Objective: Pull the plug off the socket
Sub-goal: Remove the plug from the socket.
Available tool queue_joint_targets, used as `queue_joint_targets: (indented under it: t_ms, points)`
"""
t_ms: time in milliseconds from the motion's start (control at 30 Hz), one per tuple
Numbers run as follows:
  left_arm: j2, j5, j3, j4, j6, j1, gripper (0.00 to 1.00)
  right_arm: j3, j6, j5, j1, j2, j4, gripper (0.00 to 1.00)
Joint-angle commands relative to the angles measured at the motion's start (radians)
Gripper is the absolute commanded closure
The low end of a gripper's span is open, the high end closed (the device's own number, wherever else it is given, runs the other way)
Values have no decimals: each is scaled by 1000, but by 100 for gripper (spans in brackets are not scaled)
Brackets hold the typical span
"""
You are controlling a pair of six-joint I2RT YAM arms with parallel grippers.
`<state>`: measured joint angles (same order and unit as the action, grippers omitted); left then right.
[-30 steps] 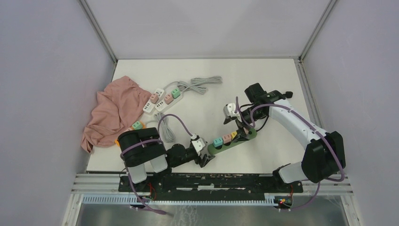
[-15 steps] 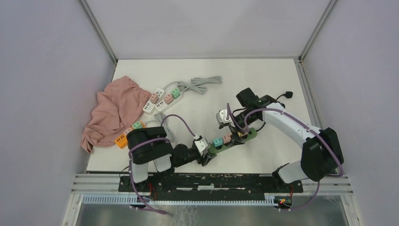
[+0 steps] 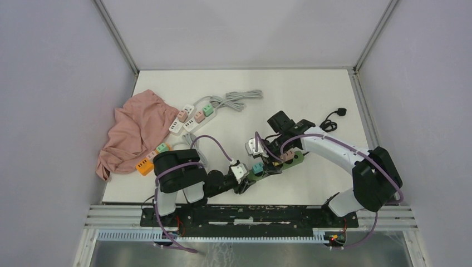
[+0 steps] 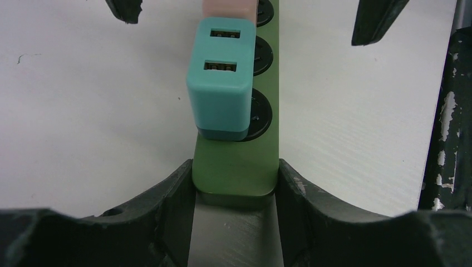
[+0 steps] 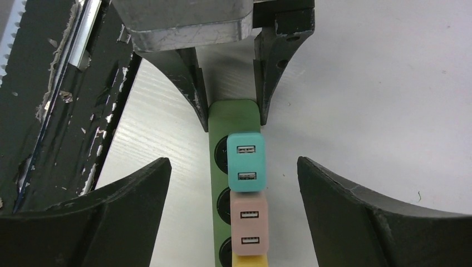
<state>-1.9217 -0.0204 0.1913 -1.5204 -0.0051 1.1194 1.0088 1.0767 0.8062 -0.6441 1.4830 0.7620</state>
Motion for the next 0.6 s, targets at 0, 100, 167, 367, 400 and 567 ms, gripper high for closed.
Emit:
queue_joint_targets:
  t_ms: [0, 100, 167, 367, 400, 567]
  points:
    - [-16, 21, 13, -82, 41, 7, 80, -13, -40, -51, -22, 5, -84, 11]
    - [-21, 27, 9, -94, 36, 6, 94, -22, -49, -65, -37, 10, -111, 17]
    - [-22, 27, 8, -98, 33, 6, 97, -24, -49, -80, -47, 15, -121, 21]
    - [-24, 35, 6, -98, 24, 6, 97, -27, -45, -115, -66, 29, -134, 35]
    - [-25, 36, 5, -98, 23, 7, 97, -26, -43, -118, -69, 33, -133, 37]
    - [-19, 33, 2, -98, 24, 6, 97, -19, -39, -136, -82, 52, -129, 48]
